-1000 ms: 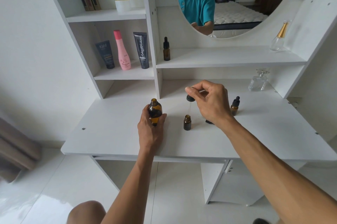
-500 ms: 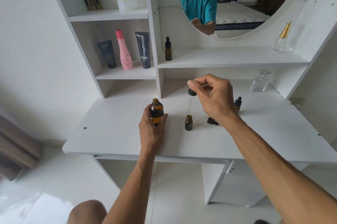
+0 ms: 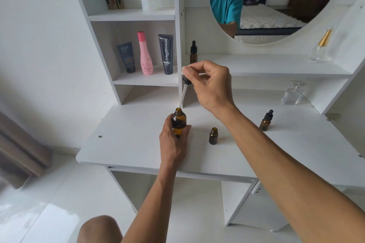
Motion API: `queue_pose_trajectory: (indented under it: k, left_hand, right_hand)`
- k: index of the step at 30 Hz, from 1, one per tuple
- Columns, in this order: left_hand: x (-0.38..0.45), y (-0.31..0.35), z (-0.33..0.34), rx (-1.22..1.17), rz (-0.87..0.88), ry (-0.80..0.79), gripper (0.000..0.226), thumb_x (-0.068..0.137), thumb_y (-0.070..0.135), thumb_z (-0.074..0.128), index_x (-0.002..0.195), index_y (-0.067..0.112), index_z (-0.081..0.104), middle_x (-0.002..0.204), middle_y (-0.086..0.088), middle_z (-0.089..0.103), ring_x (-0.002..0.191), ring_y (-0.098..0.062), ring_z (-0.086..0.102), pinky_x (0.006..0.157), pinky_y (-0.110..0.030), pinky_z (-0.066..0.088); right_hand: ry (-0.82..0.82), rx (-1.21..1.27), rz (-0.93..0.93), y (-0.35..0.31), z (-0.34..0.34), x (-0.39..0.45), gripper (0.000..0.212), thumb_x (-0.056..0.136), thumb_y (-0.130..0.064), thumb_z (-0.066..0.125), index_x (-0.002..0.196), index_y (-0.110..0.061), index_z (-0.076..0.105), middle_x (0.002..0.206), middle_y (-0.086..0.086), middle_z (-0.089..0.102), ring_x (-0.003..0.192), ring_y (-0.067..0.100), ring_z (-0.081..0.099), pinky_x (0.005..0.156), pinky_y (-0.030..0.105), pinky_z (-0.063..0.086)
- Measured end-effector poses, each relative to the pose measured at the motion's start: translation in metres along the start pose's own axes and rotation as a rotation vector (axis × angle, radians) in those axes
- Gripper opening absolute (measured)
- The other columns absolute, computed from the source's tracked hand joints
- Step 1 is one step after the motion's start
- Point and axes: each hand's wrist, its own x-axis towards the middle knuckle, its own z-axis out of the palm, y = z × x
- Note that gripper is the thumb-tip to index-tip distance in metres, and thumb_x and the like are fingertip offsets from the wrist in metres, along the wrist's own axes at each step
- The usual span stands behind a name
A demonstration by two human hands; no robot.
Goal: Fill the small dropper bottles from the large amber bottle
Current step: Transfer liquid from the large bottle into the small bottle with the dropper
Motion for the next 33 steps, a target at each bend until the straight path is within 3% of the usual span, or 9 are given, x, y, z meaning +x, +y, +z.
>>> queue_pose_trajectory:
  k: [4,10,17,24,33]
  left_hand:
    - [0.000,0.000,0.000,-0.005,-0.002,-0.013,0.044,0.088,0.029,0.073,0.127,0.031,0.053,0.108,0.012,0.067,0.094,-0.005,0.063,0.076,-0.008,0.044]
    - [-0.001,0.002,-0.002,-0.007,-0.002,-0.014,0.043,0.088,0.029,0.073,0.126,0.034,0.053,0.107,0.013,0.067,0.093,-0.004,0.063,0.076,-0.006,0.043]
    - [-0.001,-0.001,-0.001,-0.032,-0.004,-0.025,0.044,0.089,0.030,0.073,0.127,0.032,0.052,0.110,0.012,0.067,0.097,-0.005,0.065,0.084,-0.030,0.055]
    - [-0.002,0.002,-0.002,-0.016,0.003,-0.034,0.042,0.091,0.031,0.070,0.128,0.027,0.052,0.110,0.008,0.066,0.097,-0.009,0.064,0.085,-0.033,0.055]
    - [-0.003,0.005,-0.004,-0.013,0.016,-0.032,0.041,0.091,0.028,0.070,0.128,0.028,0.052,0.110,0.008,0.067,0.097,-0.008,0.064,0.086,-0.031,0.054]
  right_hand:
    - [-0.037,-0.019,0.007,0.002,0.012,0.002,0.017,0.088,-0.026,0.074,0.088,-0.009,0.075,0.078,-0.002,0.075,0.068,0.000,0.069,0.073,0.024,0.059]
    - [-0.079,-0.080,0.005,0.014,0.017,0.000,0.016,0.088,-0.027,0.074,0.089,-0.011,0.075,0.079,-0.004,0.074,0.069,-0.001,0.067,0.070,0.018,0.056]
    - [-0.187,-0.078,0.114,0.040,0.027,-0.017,0.016,0.088,-0.024,0.074,0.087,-0.009,0.074,0.075,-0.003,0.073,0.065,0.004,0.070,0.073,0.036,0.061]
    - [-0.202,-0.167,0.157,0.057,0.034,-0.030,0.015,0.086,-0.028,0.076,0.085,-0.014,0.075,0.080,-0.004,0.074,0.075,0.011,0.069,0.075,0.031,0.058]
    - [-0.213,-0.189,0.155,0.061,0.034,-0.033,0.017,0.086,-0.031,0.076,0.088,-0.014,0.074,0.083,-0.006,0.074,0.077,0.008,0.068,0.075,0.024,0.057]
